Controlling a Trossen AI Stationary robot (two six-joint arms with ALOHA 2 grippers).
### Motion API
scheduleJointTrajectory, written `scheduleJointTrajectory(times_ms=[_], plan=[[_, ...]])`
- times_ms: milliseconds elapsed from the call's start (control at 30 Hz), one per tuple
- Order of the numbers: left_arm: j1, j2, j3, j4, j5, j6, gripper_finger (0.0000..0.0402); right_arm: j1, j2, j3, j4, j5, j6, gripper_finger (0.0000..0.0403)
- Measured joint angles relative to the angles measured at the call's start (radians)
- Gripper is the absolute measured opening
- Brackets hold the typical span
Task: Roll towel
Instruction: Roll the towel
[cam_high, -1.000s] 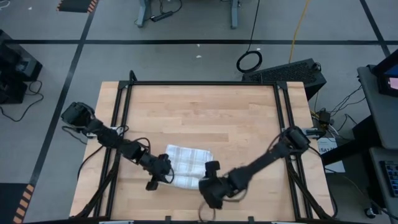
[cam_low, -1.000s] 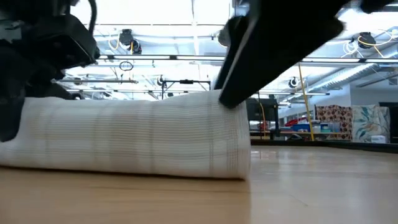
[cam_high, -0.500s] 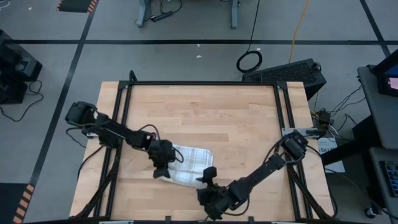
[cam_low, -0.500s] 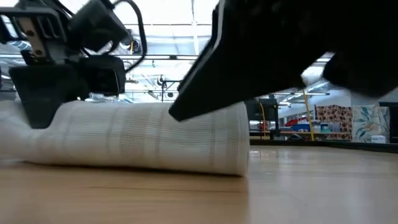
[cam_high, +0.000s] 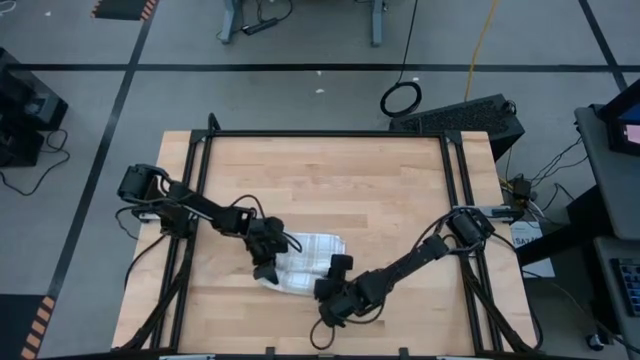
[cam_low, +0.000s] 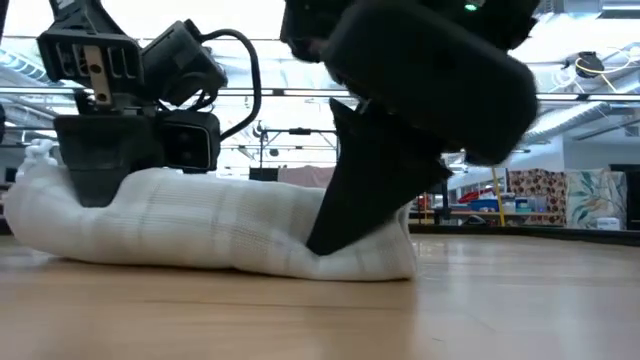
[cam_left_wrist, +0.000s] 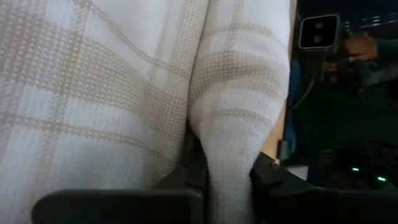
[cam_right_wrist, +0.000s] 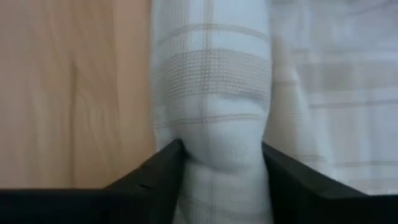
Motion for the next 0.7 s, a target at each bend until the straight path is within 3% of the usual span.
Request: scheduleJointTrajectory(times_ms=[167,333,533,700], plan=[[-0.016,-0.055,-0.005,-0.014,-0.045,0.061,0.0072,-0.032,-0.001,0.002,0.003,-0.133,0.033,0.0106],[-0.039,-0.111,-0.005,0.018,-0.044,0.133,0.0151,-0.059,-0.003,0.003,0.002,-0.260,0.032,0.0030],[-0.040,-0.176,-0.003,0.008,0.008,0.133,0.0236,-0.090,-0.018,0.001,0.015,-0.409,0.004,0.0032],[-0.057,-0.322,-0.002,-0.168,0.010,0.219,0.0250,-0.124,-0.031,-0.002,0.016,-0.513,-0.009,0.0050]])
